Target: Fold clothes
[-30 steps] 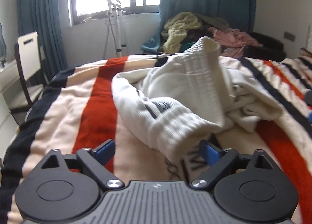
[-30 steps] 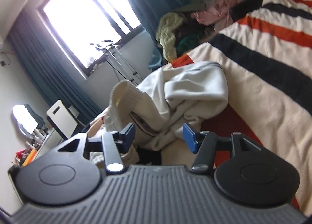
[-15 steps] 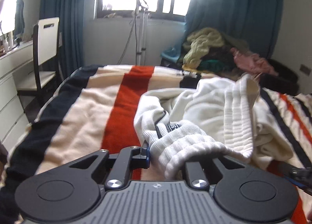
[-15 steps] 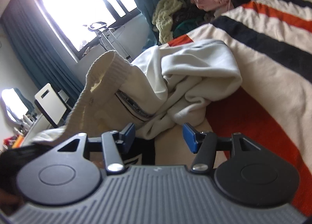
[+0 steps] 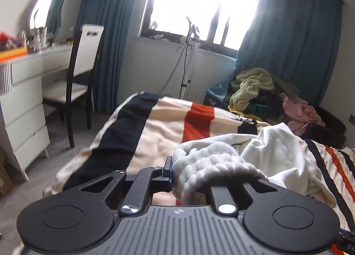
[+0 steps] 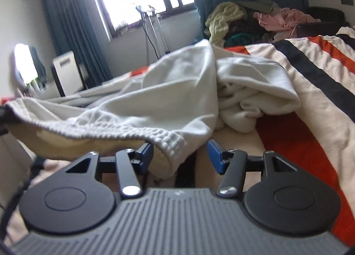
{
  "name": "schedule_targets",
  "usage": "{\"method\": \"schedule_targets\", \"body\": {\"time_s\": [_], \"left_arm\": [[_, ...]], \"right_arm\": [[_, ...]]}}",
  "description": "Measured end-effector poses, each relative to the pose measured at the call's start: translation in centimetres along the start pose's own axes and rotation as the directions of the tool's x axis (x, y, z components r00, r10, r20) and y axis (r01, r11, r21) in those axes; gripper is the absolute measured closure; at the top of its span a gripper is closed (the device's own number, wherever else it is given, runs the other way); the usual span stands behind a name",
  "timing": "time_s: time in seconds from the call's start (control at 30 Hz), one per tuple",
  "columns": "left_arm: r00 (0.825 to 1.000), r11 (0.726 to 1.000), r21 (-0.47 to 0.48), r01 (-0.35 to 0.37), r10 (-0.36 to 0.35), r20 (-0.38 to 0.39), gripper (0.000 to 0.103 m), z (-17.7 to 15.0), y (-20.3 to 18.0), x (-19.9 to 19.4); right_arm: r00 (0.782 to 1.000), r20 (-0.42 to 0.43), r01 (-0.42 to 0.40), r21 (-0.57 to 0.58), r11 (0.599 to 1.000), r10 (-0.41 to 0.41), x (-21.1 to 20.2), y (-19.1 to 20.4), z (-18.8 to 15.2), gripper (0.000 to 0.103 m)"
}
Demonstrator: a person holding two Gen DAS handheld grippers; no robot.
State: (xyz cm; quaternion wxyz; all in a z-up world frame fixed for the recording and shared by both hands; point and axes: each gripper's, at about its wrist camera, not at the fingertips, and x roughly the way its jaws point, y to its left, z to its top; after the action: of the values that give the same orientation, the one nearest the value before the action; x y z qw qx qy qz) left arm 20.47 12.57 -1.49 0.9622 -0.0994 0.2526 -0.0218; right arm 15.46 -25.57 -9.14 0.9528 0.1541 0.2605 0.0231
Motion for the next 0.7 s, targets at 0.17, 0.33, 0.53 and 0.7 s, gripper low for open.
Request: {"method": "schedule_targets", "body": {"time_s": [0.17,0.33,0.53,0.7], "left_arm": [[0.999,0.999,-0.035,0.023,-0.023,-0.021,0.092,-1.2,1.7,1.3],[0.999,0.996,-0.081,0.032,-0.034,-0.02,0.092,-1.6,2.7,2.1],[1.0,0.994,-0.109,0.02,-0.022,-0.019,0.092,-1.6,2.8,2.9],[0.999,0.987,-0.161,0.008,-0.016,-0.049,0.092,-1.4,3.9,3.5]], "right_arm": [[0.997,-0.066,0.031,0.034,0.999,-0.028,2.6,-0.5,-0.4,0.045],[0.986,-0.142,0.087,0.01,0.996,-0.085,6.4,-0.4,-1.4,0.05],[0.998,-0.048,0.036,-0.103,0.994,-0.041,3.3,2.5,-1.0,0.089],[0.996,0.09,0.001,-0.271,0.963,0.024,-3.4,5.3,-1.4,0.089]]}}
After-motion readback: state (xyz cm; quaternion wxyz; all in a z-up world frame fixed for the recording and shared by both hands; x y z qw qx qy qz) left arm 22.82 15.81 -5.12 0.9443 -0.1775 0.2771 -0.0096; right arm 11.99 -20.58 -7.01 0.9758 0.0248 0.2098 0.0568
